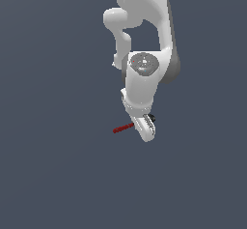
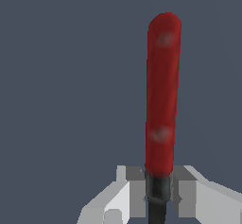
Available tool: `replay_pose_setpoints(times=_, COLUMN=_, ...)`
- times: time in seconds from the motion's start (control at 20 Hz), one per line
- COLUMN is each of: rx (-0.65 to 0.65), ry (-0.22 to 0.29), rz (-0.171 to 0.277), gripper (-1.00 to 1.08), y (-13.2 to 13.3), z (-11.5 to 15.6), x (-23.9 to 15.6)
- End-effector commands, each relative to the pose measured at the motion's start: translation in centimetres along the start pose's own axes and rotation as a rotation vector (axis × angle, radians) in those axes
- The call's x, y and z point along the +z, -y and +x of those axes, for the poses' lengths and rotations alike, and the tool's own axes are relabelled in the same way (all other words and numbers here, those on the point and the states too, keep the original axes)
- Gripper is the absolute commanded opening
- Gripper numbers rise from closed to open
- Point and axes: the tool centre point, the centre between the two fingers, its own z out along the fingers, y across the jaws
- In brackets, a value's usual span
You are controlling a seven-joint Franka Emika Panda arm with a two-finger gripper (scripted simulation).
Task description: Pick up the object and move it to a goal position.
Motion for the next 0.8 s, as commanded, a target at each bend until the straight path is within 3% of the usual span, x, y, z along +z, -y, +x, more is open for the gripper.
replay_pose_setpoints(times=0.0, rx=0.000, ry=0.000, rz=-0.001, gripper=-1.00, y=0.4, z=-0.9, x=-2.5)
replay_pose_setpoints(times=0.35, rx=0.000, ry=-0.001, rz=-0.001, gripper=-1.00, y=1.3, z=-2.5, x=-7.3)
replay_pose_setpoints(times=0.75, rx=-0.001, ry=0.000, rz=-0.001, gripper=-1.00, y=1.8, z=-3.1, x=-8.9)
